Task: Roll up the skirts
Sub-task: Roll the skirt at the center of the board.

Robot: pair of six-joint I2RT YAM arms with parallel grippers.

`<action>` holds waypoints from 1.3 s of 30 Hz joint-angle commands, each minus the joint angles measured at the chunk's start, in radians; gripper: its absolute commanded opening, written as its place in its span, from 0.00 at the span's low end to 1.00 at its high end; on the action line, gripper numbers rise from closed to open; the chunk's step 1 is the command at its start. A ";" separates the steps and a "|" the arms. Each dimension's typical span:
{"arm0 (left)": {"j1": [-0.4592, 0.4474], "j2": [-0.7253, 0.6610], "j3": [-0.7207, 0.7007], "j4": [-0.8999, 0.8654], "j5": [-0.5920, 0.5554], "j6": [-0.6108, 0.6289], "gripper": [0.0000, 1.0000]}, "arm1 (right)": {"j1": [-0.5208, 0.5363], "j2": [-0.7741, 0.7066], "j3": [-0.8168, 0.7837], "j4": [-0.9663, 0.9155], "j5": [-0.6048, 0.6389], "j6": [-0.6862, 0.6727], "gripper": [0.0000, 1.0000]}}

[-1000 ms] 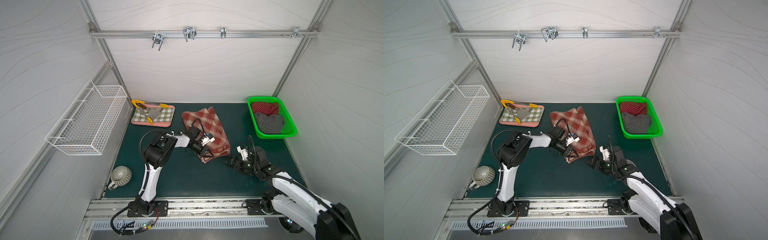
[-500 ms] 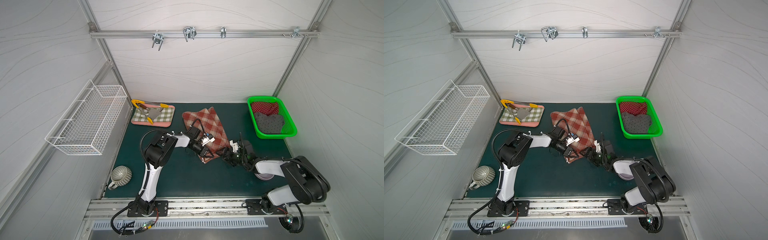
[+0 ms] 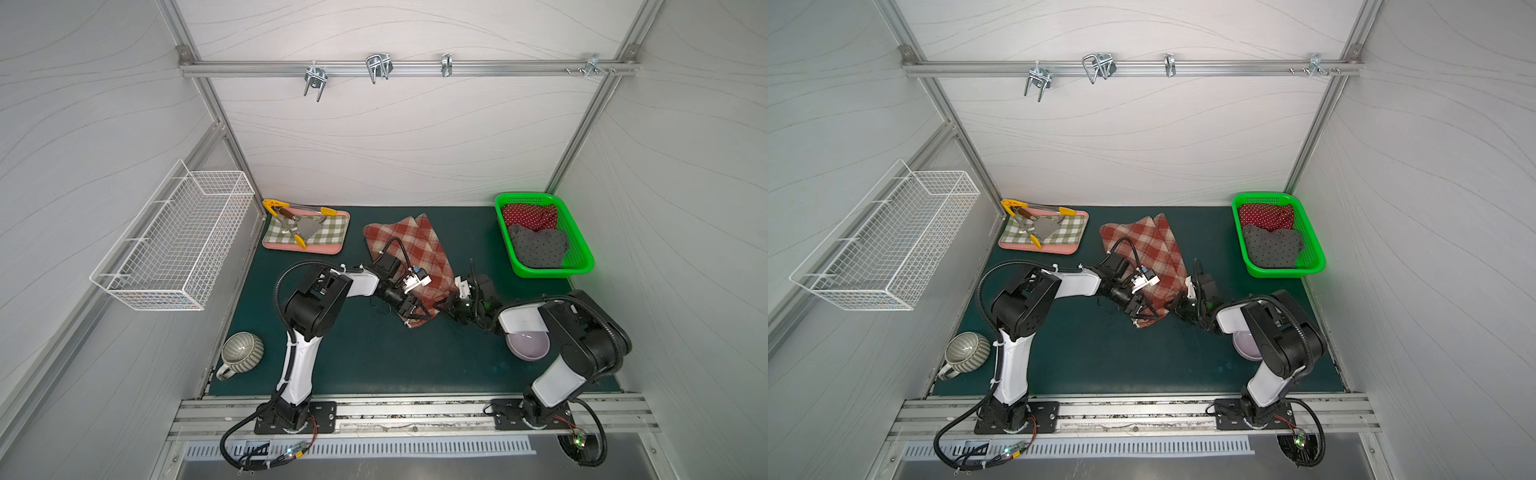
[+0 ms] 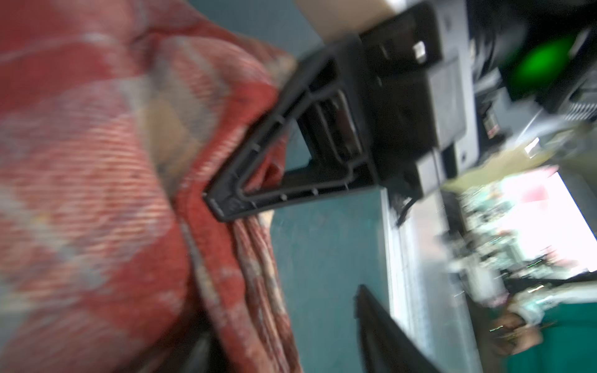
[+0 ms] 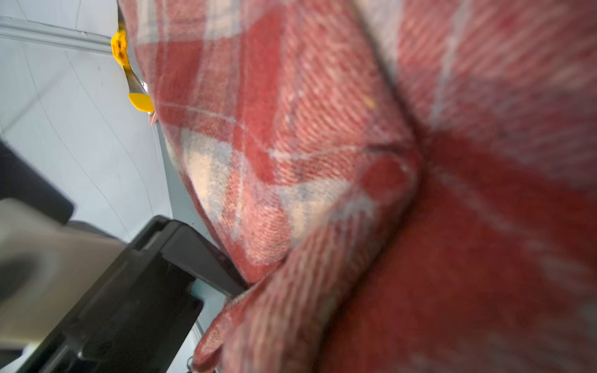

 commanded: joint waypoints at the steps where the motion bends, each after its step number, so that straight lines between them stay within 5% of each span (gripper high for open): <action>1: -0.005 -0.088 -0.018 -0.047 -0.159 0.062 0.94 | 0.005 0.014 0.040 -0.094 -0.009 -0.057 0.00; 6: -0.049 -0.346 -0.103 0.005 -0.360 0.159 0.98 | -0.024 0.010 0.116 -0.197 -0.131 -0.110 0.00; 14: -0.284 -0.626 -0.423 0.279 -0.854 0.433 0.98 | -0.081 -0.040 0.222 -0.443 -0.307 -0.255 0.00; 20: -0.427 -0.527 -0.454 0.350 -1.097 0.457 0.98 | -0.089 -0.047 0.219 -0.448 -0.352 -0.251 0.00; 30: -0.452 -0.461 -0.565 0.745 -1.351 0.427 0.98 | -0.089 -0.081 0.176 -0.405 -0.394 -0.231 0.00; 39: -0.468 -0.357 -0.583 0.906 -1.430 0.457 0.98 | -0.088 -0.071 0.142 -0.348 -0.412 -0.204 0.00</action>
